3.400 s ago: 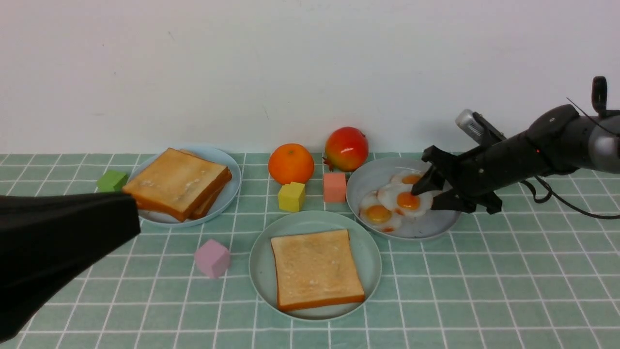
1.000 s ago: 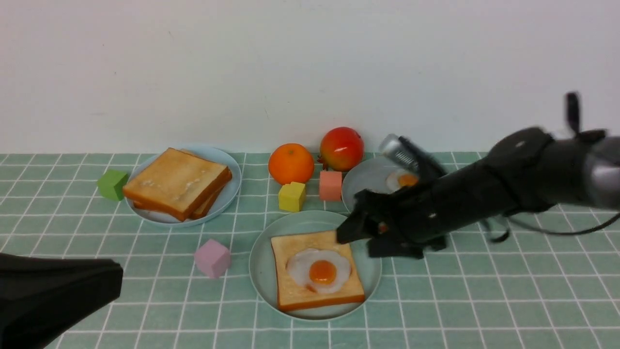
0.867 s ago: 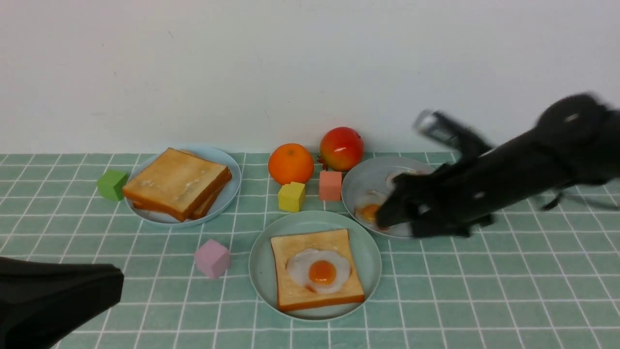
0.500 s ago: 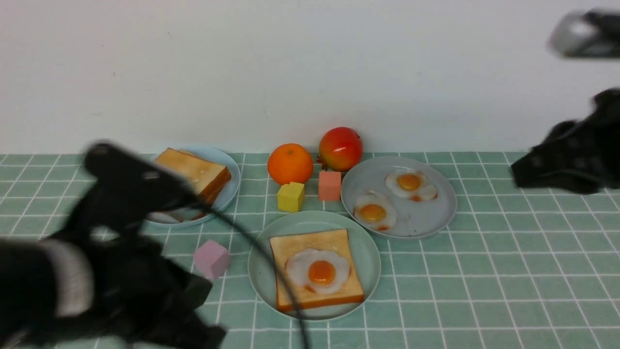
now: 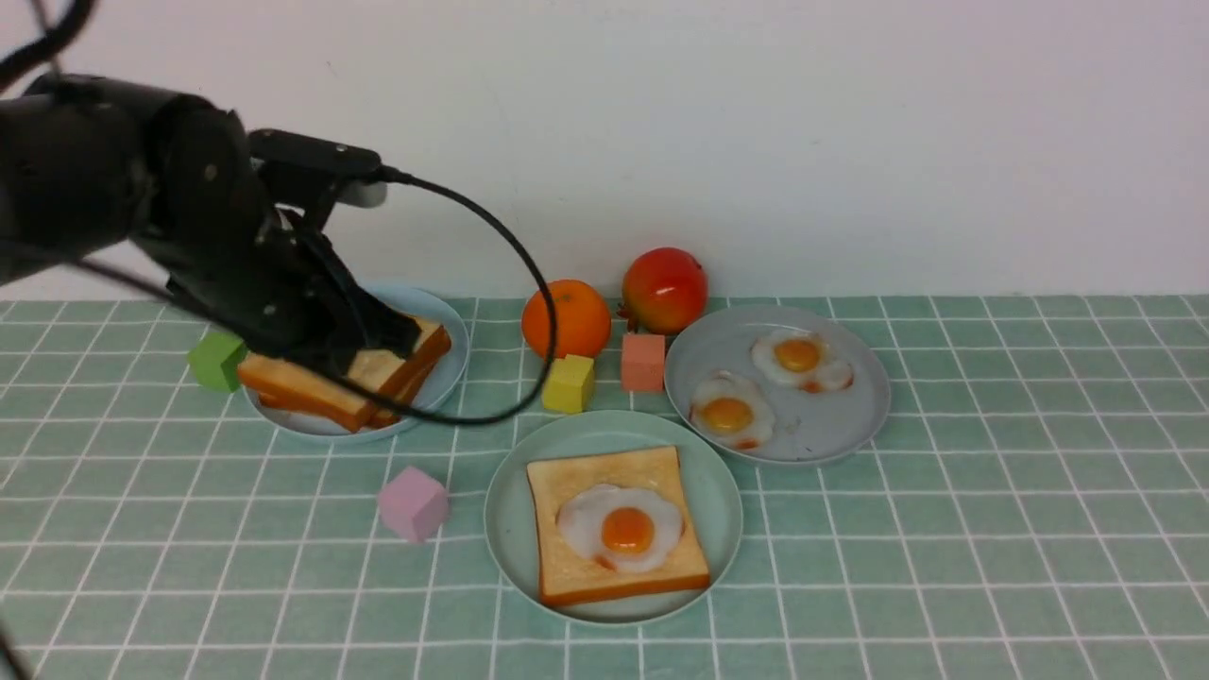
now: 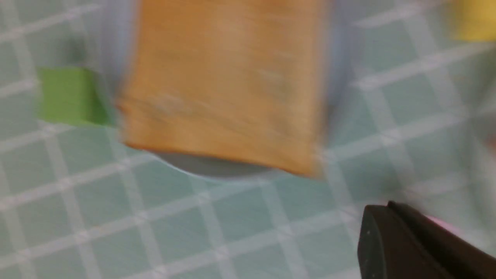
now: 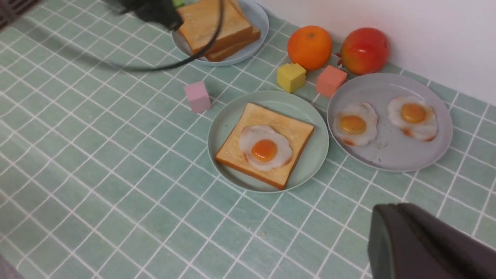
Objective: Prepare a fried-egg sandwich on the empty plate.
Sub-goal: Use the left arm to grab a slice of bread
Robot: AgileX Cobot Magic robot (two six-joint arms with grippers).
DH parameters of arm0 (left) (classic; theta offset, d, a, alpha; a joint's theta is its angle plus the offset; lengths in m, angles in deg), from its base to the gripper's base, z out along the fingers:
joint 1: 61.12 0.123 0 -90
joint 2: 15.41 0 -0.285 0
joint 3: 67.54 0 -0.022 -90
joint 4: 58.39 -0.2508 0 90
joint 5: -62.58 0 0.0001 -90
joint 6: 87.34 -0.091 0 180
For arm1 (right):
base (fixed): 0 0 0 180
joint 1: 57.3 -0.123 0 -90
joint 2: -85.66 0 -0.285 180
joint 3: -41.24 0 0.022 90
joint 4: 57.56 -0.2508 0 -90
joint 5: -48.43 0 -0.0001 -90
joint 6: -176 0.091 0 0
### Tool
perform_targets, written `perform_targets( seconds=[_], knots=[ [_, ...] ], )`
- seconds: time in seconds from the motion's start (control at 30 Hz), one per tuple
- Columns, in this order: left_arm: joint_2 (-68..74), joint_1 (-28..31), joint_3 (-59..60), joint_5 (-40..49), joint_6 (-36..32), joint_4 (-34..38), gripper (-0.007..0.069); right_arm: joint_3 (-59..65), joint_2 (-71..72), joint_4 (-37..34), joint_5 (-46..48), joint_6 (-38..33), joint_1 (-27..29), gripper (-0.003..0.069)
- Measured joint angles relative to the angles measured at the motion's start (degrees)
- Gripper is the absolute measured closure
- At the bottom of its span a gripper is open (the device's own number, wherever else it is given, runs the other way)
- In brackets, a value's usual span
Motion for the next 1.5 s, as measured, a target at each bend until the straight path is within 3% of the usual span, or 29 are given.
perform_targets(
  seconds=[0.23, 0.27, 0.4, 0.5, 0.7, 0.83, 1.23, 1.5],
  knots=[
    [6.99, 0.44, -5.02, 0.35, -0.05, -4.16, 0.0469, 0.05, 0.09, 0.00, 1.35, 0.00, 0.00, 0.0658],
    [7.59, 0.07, -5.02, -0.75, -0.05, -4.26, 0.0395, 0.05, 0.09, 0.06, 1.21, 0.14, 0.00, 0.0658],
    [9.26, -1.36, -5.15, -5.61, -0.05, -7.37, 0.0258, 0.05, 0.09, 0.17, 0.64, 0.18, 0.00, 0.0655],
    [11.06, -2.09, -5.27, -8.20, -0.05, -9.59, 0.0219, 0.05, 0.09, 0.24, 0.58, 0.18, 0.00, 0.0655],
    [14.94, -2.36, -5.27, -10.93, 0.96, -15.21, 0.0209, 0.05, 0.09, 0.24, 0.63, 0.18, 0.00, 0.0650],
    [16.67, -2.36, -5.27, -11.65, 5.32, -18.81, 0.0209, 0.05, 0.09, 0.73, 0.89, 0.18, 0.00, 0.0648],
    [18.09, -2.46, -5.65, -11.48, 8.83, -20.28, 0.0209, 0.05, 0.09, 1.07, 1.73, 0.18, 0.00, 0.0640],
    [18.15, -2.53, -6.02, -9.98, 8.71, -20.55, 0.0337, 0.05, 0.09, 1.07, 2.13, 0.18, 0.00, 0.0637]
  ],
)
